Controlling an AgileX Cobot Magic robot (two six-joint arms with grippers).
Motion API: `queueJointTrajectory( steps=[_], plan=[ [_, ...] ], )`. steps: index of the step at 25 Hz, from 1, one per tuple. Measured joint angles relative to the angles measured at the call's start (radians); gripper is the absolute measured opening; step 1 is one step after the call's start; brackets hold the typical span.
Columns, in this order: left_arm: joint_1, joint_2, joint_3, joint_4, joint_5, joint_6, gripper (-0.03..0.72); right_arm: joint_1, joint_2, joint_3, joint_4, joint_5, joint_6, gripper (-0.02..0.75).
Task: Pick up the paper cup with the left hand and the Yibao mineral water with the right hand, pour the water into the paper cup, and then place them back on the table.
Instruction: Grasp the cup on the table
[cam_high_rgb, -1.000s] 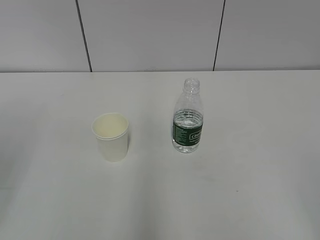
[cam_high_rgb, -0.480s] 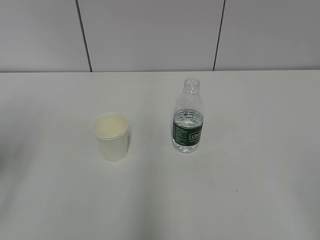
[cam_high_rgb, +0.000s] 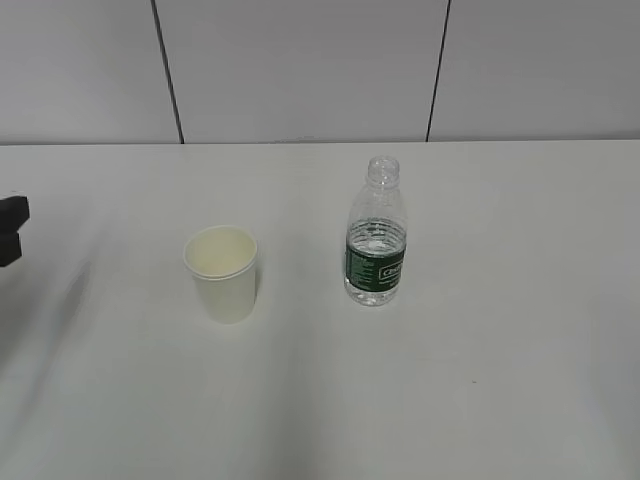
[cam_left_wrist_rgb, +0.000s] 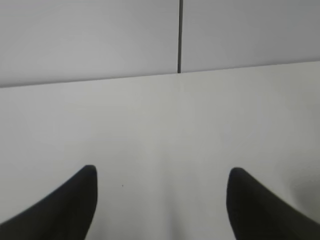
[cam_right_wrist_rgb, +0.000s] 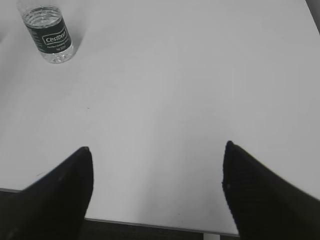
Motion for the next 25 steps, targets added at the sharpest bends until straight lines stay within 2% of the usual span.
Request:
queueJointTrajectory(
  steps=[5, 10, 14, 25],
  plan=[
    [0.000, 0.134, -0.002, 0.045, -0.081, -0.037, 0.525, 0.000, 0.000, 0.000, 0.000, 0.000, 0.000, 0.592],
    [0.000, 0.231, -0.004, 0.184, -0.189, -0.058, 0.522, 0.000, 0.000, 0.000, 0.000, 0.000, 0.000, 0.592],
    [0.000, 0.308, -0.004, 0.257, -0.234, -0.061, 0.520, 0.000, 0.000, 0.000, 0.000, 0.000, 0.000, 0.592],
    [0.000, 0.542, -0.015, 0.264, -0.489, -0.061, 0.491, 0.000, 0.000, 0.000, 0.000, 0.000, 0.002, 0.592]
  ],
)
